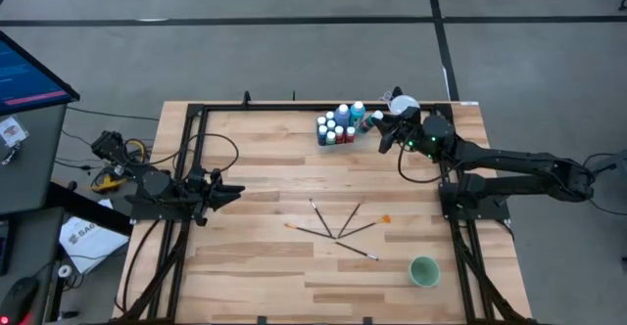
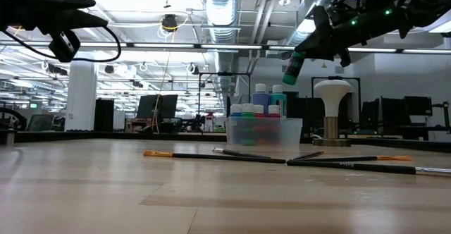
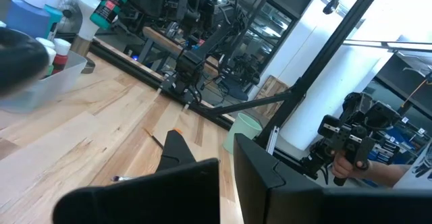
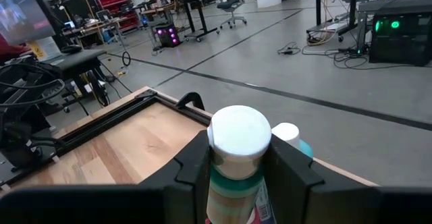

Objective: Pick & Place Paint Supplies
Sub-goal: Put the dark green paint bottle into the transparent bin

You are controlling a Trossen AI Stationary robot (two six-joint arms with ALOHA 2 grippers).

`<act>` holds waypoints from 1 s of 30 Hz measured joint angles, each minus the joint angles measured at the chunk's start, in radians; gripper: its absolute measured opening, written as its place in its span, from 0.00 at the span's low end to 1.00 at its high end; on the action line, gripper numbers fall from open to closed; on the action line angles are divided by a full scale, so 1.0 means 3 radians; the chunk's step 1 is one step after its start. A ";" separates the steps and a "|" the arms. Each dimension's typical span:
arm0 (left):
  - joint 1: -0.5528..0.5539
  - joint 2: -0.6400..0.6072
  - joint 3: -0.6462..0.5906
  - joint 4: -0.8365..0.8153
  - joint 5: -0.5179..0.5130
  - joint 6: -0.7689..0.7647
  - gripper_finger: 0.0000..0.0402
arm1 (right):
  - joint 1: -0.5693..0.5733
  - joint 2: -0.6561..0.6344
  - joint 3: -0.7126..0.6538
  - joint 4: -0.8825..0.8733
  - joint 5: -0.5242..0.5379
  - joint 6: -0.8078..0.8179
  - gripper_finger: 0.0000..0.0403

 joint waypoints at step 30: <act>0.0000 0.0000 0.0000 0.0000 0.0000 0.0000 0.00 | 0.0000 0.0000 0.0001 -0.0038 -0.0187 -0.0302 0.26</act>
